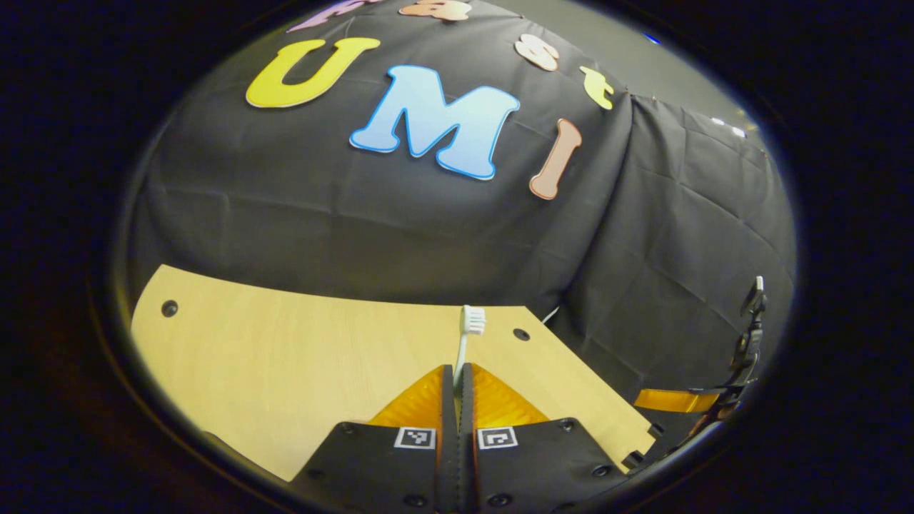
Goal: Put the toothbrush and toothpaste on the desktop into the cup, then pick up the cup and place it on the coaster on the desktop.
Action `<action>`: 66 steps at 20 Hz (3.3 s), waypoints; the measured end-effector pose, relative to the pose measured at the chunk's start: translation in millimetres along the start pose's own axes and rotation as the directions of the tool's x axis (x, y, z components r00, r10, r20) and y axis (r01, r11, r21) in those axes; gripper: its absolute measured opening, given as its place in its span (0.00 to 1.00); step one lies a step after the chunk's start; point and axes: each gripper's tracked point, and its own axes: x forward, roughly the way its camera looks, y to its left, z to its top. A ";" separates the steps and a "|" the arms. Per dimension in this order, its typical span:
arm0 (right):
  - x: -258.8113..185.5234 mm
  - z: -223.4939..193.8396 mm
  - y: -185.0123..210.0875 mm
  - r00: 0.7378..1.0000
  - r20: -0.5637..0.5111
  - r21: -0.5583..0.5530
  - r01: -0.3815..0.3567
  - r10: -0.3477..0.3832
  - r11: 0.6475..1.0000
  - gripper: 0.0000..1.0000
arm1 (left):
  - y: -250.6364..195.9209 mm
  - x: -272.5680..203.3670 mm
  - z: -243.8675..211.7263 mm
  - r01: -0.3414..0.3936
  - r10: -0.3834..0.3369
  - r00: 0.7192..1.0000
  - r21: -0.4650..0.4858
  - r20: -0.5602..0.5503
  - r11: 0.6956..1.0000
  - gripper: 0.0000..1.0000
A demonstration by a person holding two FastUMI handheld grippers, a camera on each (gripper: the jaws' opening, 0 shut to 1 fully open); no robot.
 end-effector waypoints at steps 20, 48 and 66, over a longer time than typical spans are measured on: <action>-44.2 -4.7 -112.5 0.977 -0.041 0.144 0.211 -0.207 0.967 0.44 | 3.0 121.2 11.2 -0.074 0.078 0.996 -0.091 0.050 0.993 0.08; -2.7 -9.3 -13.0 0.988 -0.138 -0.038 -0.073 0.067 0.997 0.44 | 31.8 36.4 -9.2 -0.175 0.174 0.983 0.009 0.055 0.985 0.84; 68.4 -44.7 69.9 0.838 -0.515 -0.583 -0.495 0.178 0.645 0.44 | 75.0 -123.1 -41.7 -0.363 0.365 0.930 -0.041 0.049 0.931 0.97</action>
